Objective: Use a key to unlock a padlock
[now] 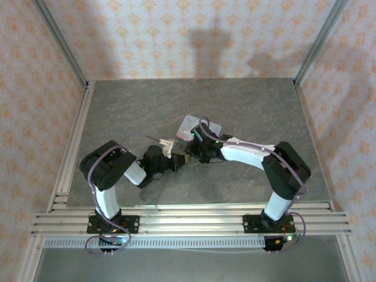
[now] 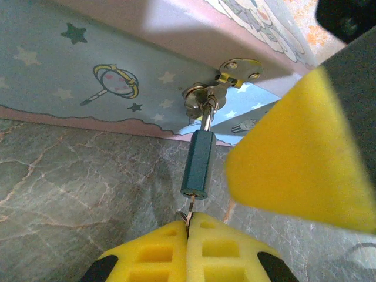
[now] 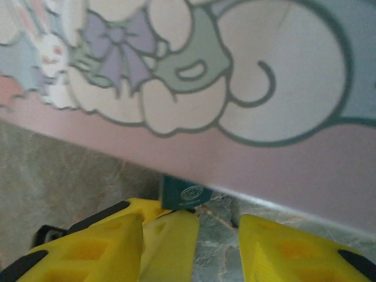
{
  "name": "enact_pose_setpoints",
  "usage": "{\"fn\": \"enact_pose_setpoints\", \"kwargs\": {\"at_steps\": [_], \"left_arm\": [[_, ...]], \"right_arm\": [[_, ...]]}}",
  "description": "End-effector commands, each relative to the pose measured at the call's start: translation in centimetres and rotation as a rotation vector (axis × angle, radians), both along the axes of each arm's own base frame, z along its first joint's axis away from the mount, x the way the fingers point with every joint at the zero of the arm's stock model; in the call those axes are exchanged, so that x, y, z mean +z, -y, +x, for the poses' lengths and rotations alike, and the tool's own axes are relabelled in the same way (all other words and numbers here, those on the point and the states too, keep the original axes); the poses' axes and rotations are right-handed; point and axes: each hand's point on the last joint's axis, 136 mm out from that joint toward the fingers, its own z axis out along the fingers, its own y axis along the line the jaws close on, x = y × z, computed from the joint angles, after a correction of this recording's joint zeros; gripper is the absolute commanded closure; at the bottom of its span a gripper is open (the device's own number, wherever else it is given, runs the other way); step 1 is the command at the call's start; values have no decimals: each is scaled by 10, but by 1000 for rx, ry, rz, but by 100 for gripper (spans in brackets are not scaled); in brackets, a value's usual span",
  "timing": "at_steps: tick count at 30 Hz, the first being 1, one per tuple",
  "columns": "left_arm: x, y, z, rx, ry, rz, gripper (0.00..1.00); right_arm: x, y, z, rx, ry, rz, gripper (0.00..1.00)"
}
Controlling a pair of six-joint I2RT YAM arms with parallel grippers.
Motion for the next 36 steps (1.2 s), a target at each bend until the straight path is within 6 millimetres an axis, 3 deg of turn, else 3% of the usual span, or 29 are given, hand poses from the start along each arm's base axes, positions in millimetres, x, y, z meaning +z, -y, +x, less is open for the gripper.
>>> {"fn": "enact_pose_setpoints", "kwargs": {"at_steps": [1,12,18,26,36], "left_arm": [[13,4,3,-7,42,0,100],[18,10,3,-20,23,-58,100],[21,13,2,-23,1,-88,100],[25,14,1,-27,-2,-99,100],[24,12,0,-37,0,-68,100]], "right_arm": [[0,4,14,-55,29,-56,55],[-3,0,30,-110,116,7,56],[-16,-6,30,-116,86,27,58],[-21,0,27,-126,79,2,55],[-28,2,24,-119,68,-15,99]]}}
